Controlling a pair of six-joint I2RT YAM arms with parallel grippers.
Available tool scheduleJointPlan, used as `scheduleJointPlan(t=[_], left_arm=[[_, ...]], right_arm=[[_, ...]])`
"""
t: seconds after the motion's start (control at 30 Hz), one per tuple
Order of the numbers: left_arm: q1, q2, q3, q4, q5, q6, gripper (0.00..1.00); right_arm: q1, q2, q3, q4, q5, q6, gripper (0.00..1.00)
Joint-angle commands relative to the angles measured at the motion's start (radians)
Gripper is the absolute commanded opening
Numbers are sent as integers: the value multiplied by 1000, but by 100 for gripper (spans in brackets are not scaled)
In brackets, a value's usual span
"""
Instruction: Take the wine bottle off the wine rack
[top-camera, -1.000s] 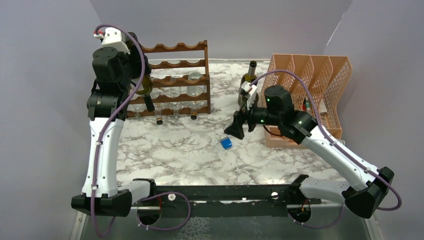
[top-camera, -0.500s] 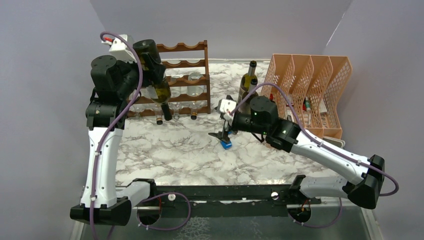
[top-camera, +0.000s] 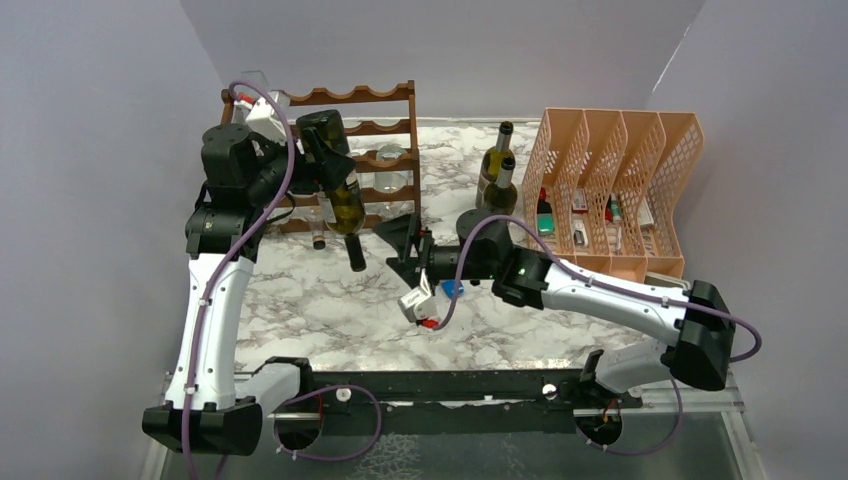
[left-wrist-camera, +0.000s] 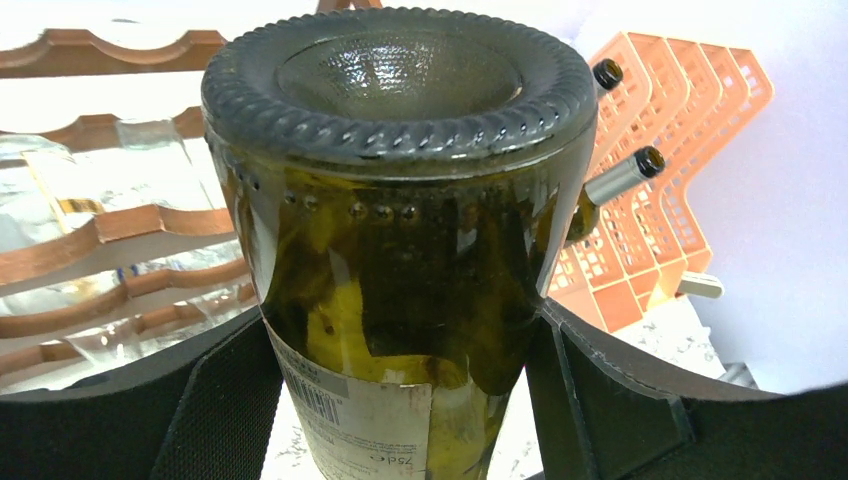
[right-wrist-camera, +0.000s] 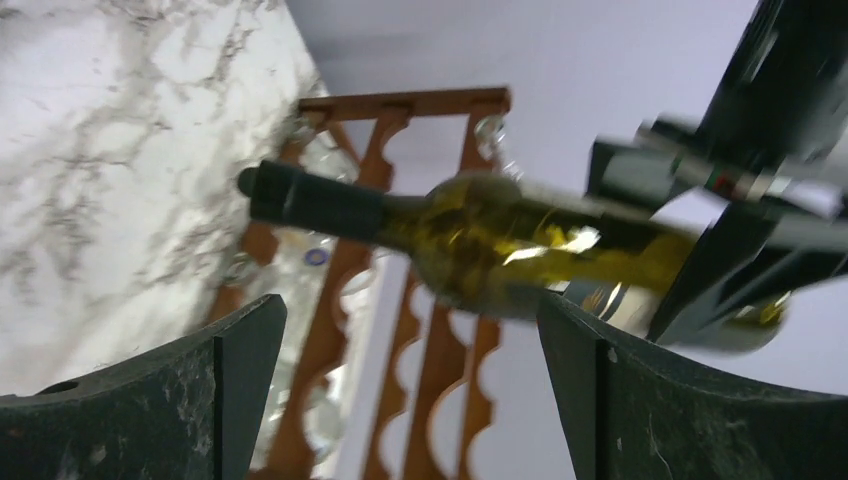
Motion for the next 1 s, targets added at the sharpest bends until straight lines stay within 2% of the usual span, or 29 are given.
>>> scheduleJointPlan(t=[0.0, 0.17, 0.27, 0.4, 0.67, 0.97], left_arm=[[-4, -40, 1, 108, 112, -63, 0], [-4, -36, -27, 109, 146, -92, 0], [-4, -31, -47, 107, 162, -94, 0], [-3, -34, -47, 109, 171, -100, 0], [-4, -39, -84, 107, 205, -105, 0], [-4, -32, -115, 94, 262, -118, 0]], right_arm=[[49, 41, -11, 168, 15, -439, 98], [72, 79, -45, 238, 50, -622, 97], [76, 101, -45, 196, 88, -682, 96], [75, 124, -79, 229, 128, -704, 94], [93, 178, -77, 244, 107, -743, 91], [130, 249, -30, 250, 85, -786, 78]])
